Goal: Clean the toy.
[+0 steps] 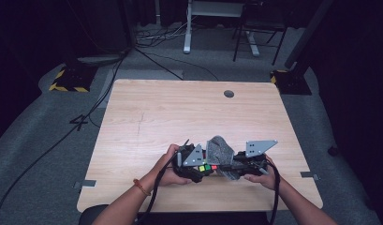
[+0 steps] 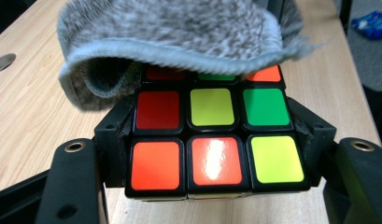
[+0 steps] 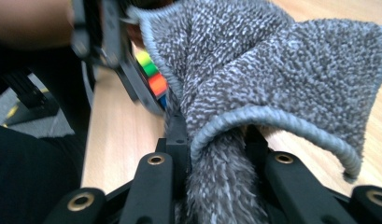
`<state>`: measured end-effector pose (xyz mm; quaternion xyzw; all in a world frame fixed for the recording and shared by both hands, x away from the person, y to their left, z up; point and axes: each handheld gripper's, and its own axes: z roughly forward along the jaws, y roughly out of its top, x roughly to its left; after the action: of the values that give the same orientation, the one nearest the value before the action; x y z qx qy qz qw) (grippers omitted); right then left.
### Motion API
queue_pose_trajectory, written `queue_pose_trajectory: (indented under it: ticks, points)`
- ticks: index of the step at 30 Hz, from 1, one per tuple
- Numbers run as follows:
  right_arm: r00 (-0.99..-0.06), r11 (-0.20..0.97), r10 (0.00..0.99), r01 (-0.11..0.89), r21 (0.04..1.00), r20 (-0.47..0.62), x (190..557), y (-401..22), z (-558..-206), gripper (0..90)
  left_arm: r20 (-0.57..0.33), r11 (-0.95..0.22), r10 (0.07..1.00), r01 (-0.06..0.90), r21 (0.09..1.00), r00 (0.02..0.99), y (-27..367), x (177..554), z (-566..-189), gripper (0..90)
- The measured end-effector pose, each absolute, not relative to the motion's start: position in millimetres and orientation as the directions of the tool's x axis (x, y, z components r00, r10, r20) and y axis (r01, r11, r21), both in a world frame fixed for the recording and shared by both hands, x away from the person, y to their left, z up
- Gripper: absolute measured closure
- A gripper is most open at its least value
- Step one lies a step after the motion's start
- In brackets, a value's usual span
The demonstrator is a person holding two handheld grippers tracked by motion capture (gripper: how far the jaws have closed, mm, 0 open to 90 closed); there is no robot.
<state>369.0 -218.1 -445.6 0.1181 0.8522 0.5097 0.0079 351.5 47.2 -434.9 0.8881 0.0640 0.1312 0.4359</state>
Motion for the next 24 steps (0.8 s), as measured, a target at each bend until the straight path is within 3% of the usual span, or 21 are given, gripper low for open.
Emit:
queue_pose_trajectory:
  ticks: [7, 20, 24]
  points:
    - [-0.970, 0.552, 0.219, 0.213, 0.806, 0.106, 370.1, -213.3, -460.7, 72.7, 0.166, -0.571, 0.238, 0.000, 0.821, 0.957, 54.4, 352.1, -427.3, 33.2]
    - [-0.980, 0.422, 0.190, 0.143, 0.895, 0.067, 358.8, -215.0, -439.0, 73.8, 0.166, -0.634, 0.205, 0.002, 0.773, 0.965, 42.1, 350.8, -439.3, 31.9]
    - [-0.981, 0.433, 0.189, 0.121, 0.893, 0.041, 355.7, -209.7, -435.3, 74.0, 0.192, -0.661, 0.204, -0.009, 0.750, 0.960, 37.6, 349.0, -442.0, 32.6]
